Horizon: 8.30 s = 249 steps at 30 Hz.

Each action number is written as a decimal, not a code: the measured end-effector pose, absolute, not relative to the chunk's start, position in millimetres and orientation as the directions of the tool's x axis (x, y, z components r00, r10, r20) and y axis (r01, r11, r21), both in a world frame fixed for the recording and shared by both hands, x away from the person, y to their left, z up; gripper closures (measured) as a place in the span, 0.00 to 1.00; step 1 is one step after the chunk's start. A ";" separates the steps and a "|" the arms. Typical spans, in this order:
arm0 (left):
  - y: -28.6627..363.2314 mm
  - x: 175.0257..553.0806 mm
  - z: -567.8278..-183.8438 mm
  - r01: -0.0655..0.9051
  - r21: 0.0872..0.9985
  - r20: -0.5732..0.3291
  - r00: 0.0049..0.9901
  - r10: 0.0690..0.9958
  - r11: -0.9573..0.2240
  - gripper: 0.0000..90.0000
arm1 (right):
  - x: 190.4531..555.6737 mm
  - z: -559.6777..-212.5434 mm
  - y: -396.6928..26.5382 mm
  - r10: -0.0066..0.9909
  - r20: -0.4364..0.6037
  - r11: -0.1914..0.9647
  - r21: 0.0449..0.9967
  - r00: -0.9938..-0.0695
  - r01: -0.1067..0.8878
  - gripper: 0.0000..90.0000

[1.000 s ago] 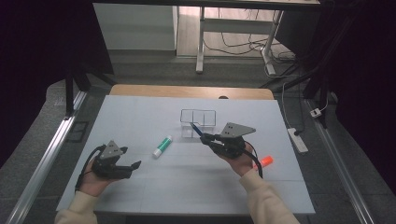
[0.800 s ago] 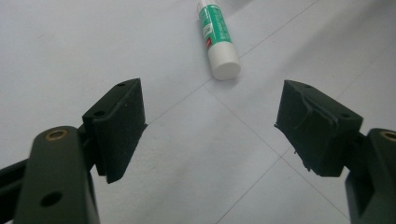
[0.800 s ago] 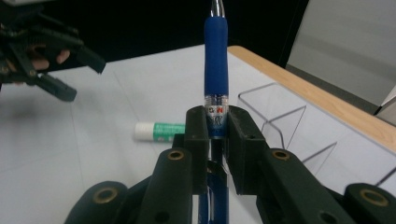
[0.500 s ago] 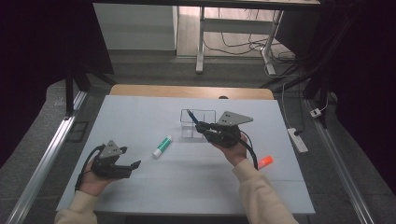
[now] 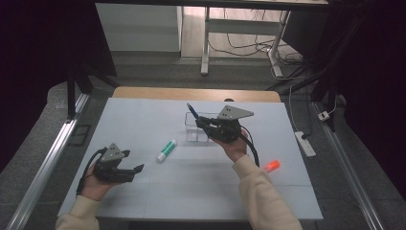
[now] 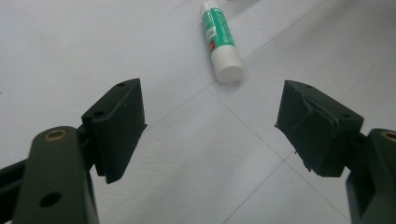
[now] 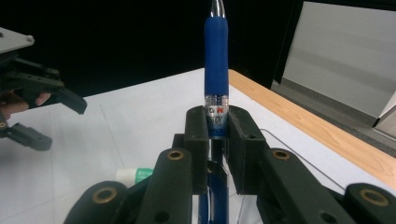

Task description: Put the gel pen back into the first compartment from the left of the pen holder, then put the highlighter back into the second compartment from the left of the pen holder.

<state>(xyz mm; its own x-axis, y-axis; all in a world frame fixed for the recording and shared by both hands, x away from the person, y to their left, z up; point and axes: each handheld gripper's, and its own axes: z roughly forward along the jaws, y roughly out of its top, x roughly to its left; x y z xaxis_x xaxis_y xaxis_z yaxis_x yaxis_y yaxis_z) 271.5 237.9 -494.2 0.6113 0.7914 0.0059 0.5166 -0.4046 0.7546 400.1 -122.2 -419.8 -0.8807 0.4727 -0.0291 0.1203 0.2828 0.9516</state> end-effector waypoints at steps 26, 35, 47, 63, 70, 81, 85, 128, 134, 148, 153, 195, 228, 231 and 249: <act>236.7 275.3 -500.0 0.525 0.738 0.004 0.624 0.782 -0.423 0.26 | 440.6 -426.3 -94.4 0.506 -0.009 0.250 0.959 -0.862 0.137 0.86; 236.7 276.2 -501.3 0.525 0.733 0.010 0.629 0.777 -0.434 0.26 | 454.0 -427.9 -82.5 0.515 -0.007 0.237 0.962 -0.857 0.135 0.86; 237.5 277.6 -503.3 0.525 0.728 0.012 0.634 0.774 -0.441 0.26 | 470.0 -435.1 -69.1 0.536 0.003 0.210 0.968 -0.844 0.136 0.86; 238.1 278.0 -503.7 0.526 0.726 0.017 0.630 0.776 -0.443 0.26 | 477.1 -441.9 -63.0 0.533 0.023 0.177 0.975 -0.846 0.138 0.85; 238.5 278.0 -503.7 0.525 0.727 0.017 0.630 0.777 -0.442 0.26 | 475.2 -446.2 -64.8 0.560 0.004 0.202 0.969 -0.829 0.141 0.66; 236.4 278.7 -504.5 0.527 0.722 0.019 0.633 0.774 -0.449 0.26 | 465.5 -437.7 -84.4 0.551 -0.007 0.244 0.958 -0.835 0.153 0.59; 236.1 278.8 -504.8 0.528 0.721 0.018 0.632 0.774 -0.449 0.26 | 459.0 -438.9 -94.8 0.549 0.000 0.253 0.953 -0.836 0.166 0.59; 233.7 277.8 -504.8 0.529 0.718 0.025 0.630 0.776 -0.452 0.26 | 378.3 -466.1 -235.2 0.602 -0.014 0.344 0.907 -0.798 0.244 0.55; 233.9 277.5 -504.7 0.529 0.718 0.024 0.630 0.776 -0.452 0.26 | 373.0 -469.1 -251.5 0.625 -0.001 0.340 0.901 -0.780 0.270 0.54; 233.1 277.1 -505.4 0.527 0.716 0.026 0.636 0.772 -0.458 0.26 | 364.1 -467.3 -275.1 0.667 -0.012 0.342 0.894 -0.745 0.291 0.51; 232.8 277.1 -505.6 0.526 0.717 0.026 0.636 0.771 -0.458 0.26 | 363.0 -468.5 -282.4 0.681 -0.009 0.339 0.890 -0.732 0.304 0.50; 227.3 285.8 -505.6 0.514 0.717 0.026 0.656 0.754 -0.471 0.25 | 351.9 -469.4 -336.4 0.767 -0.041 0.410 0.799 -0.641 0.439 0.49; 226.6 285.9 -506.0 0.514 0.711 0.029 0.660 0.751 -0.479 0.25 | 378.7 -454.5 -330.2 0.403 -0.182 0.822 0.504 -0.897 0.267 0.39; 227.0 286.1 -506.2 0.515 0.711 0.028 0.660 0.750 -0.479 0.25 | 385.7 -454.4 -325.1 0.329 -0.174 0.869 0.440 -0.928 0.226 0.39; 226.3 286.9 -508.2 0.520 0.703 0.030 0.660 0.751 -0.485 0.25 | 396.8 -475.7 -300.1 0.051 -0.124 0.977 0.210 -0.991 0.024 0.42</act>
